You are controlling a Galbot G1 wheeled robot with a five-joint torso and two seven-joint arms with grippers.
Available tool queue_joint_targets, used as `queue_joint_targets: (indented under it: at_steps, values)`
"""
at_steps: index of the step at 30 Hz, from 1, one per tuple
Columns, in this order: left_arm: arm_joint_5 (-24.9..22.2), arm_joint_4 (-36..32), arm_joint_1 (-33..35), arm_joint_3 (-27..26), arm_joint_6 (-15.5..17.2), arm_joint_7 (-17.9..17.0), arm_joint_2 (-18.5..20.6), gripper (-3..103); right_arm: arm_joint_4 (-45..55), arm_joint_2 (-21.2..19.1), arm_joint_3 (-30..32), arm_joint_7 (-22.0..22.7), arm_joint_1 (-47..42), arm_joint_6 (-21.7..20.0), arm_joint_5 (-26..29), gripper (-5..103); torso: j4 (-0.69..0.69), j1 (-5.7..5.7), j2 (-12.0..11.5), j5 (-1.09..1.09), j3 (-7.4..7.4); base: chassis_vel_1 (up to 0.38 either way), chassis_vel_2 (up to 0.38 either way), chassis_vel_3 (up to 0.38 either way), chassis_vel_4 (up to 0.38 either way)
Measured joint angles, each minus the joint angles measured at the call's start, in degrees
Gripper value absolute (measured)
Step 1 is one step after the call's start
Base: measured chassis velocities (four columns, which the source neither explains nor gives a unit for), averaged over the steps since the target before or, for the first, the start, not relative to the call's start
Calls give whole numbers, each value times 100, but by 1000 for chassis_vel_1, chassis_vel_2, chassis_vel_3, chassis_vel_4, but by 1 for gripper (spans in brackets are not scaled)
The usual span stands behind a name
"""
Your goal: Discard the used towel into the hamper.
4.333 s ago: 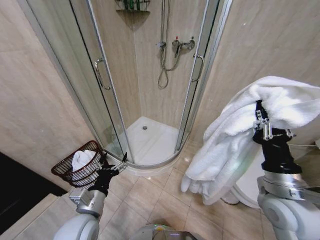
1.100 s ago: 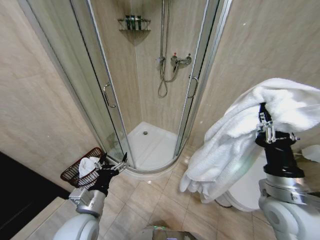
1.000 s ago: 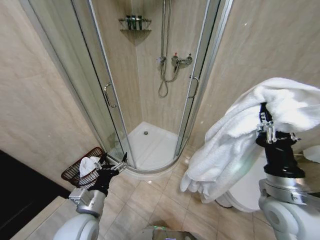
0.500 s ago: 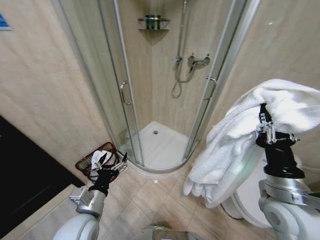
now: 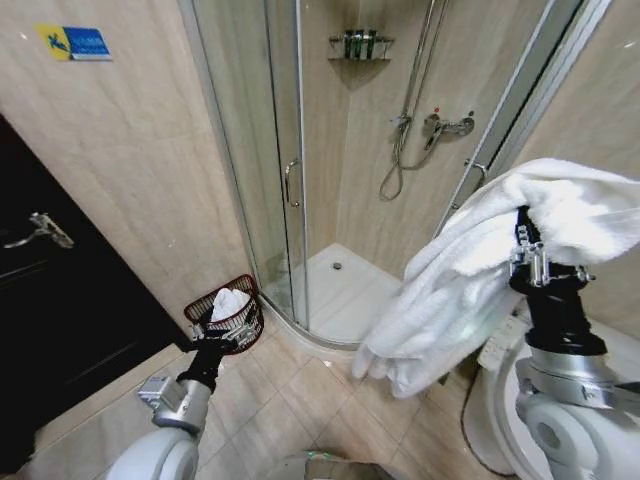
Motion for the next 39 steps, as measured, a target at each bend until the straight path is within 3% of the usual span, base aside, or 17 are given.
queue_joint_targets:
  at_steps: [11, 39]
  values:
    - [0, 0, 0, 0, 0, 0, 0, 100, 0, -12, -4, -29, 23, 2, -17, 18, 0, 150, 316, 0, 167, 0, 0, 0, 0]
    - [0, 0, 0, 0, 0, 0, 0, 100, 0, 5, 20, -182, 16, 36, -45, 18, 2, 144, 300, 0, 158, 41, 42, 42, 42]
